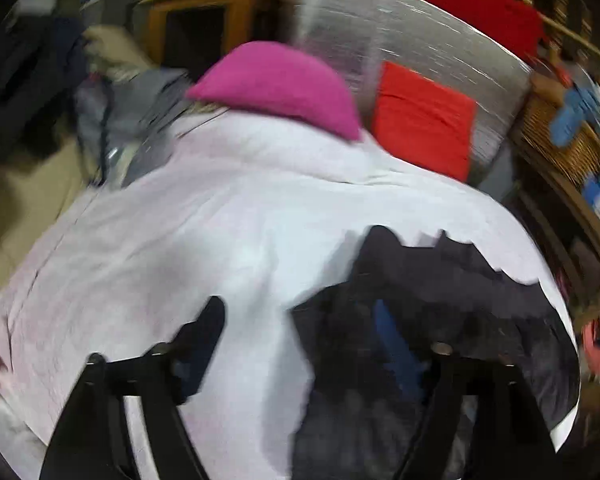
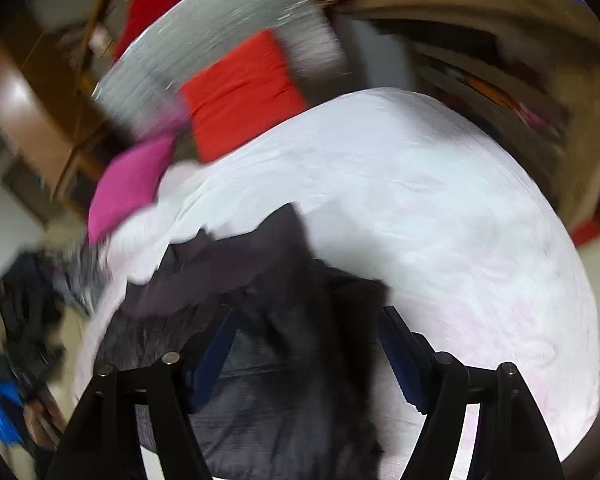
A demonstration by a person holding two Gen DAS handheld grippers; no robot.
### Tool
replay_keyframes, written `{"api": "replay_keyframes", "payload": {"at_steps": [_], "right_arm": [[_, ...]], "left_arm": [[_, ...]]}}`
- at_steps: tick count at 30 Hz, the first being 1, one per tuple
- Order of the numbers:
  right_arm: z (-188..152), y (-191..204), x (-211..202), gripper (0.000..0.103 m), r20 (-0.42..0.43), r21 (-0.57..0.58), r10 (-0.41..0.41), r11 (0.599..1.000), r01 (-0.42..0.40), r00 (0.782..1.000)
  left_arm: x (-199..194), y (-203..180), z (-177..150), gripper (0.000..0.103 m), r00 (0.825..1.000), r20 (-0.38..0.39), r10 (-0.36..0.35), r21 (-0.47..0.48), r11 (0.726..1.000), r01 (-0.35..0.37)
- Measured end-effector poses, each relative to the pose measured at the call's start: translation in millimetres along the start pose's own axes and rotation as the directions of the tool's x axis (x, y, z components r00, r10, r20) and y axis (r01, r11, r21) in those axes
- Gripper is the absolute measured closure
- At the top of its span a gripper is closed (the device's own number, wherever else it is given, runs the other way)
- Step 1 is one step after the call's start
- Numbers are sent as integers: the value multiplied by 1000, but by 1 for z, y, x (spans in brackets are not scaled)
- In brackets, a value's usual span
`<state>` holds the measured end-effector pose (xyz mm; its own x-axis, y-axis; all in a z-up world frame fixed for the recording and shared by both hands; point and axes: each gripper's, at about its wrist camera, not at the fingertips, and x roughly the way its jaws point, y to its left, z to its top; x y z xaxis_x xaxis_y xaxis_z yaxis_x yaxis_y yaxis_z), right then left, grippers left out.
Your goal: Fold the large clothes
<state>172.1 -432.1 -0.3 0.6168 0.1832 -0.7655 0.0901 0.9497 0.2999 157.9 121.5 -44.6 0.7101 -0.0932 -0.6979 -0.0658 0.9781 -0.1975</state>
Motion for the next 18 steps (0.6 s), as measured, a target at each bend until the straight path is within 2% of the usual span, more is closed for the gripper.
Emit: {"api": "replay_keyframes", "payload": {"at_steps": [2, 4, 6, 7, 8, 11, 12, 13, 14, 16, 18], "right_arm": [[5, 14, 24, 27, -37, -68, -73, 995, 71, 997], [3, 11, 54, 27, -98, -57, -116, 992, 111, 988], [-10, 0, 64, 32, -129, -51, -109, 993, 103, 986], [-14, -2, 70, 68, -156, -58, -93, 995, 85, 983], [-18, 0, 75, 87, -178, -71, -105, 993, 94, 978], [-19, -12, 80, 90, -181, -43, -130, 991, 124, 975], [-19, -17, 79, 90, -184, -17, -130, 992, 129, 974], [-18, -21, 81, 90, -188, 6, -122, 992, 125, 975], [-19, -21, 80, 90, -189, 2, -118, 993, 121, 975], [-20, -16, 75, 87, -180, -36, -117, 993, 113, 977], [-14, -19, 64, 83, -156, -14, -79, 997, 78, 985]], "left_arm": [[9, -31, -4, 20, 1000, 1, 0, 127, 992, 0], [29, -48, -14, 20, 999, -50, 19, 176, 984, -10], [53, -56, -28, 20, 993, -119, 6, 189, 982, 16], [62, -59, -34, 20, 990, -137, 20, 197, 980, 7], [72, -61, -40, 20, 987, -155, 42, 210, 978, -8], [95, -59, -51, 22, 972, -196, 129, 229, 970, -82], [101, -52, -53, 23, 968, -217, 129, 200, 976, -85], [107, -39, -55, 23, 962, -259, 84, 124, 991, -53], [106, -31, -54, 23, 961, -270, 57, 80, 996, -36], [99, -28, -48, 23, 968, -243, 62, 86, 995, -42], [84, -27, -38, 23, 980, -190, 66, 120, 992, -44]]}}
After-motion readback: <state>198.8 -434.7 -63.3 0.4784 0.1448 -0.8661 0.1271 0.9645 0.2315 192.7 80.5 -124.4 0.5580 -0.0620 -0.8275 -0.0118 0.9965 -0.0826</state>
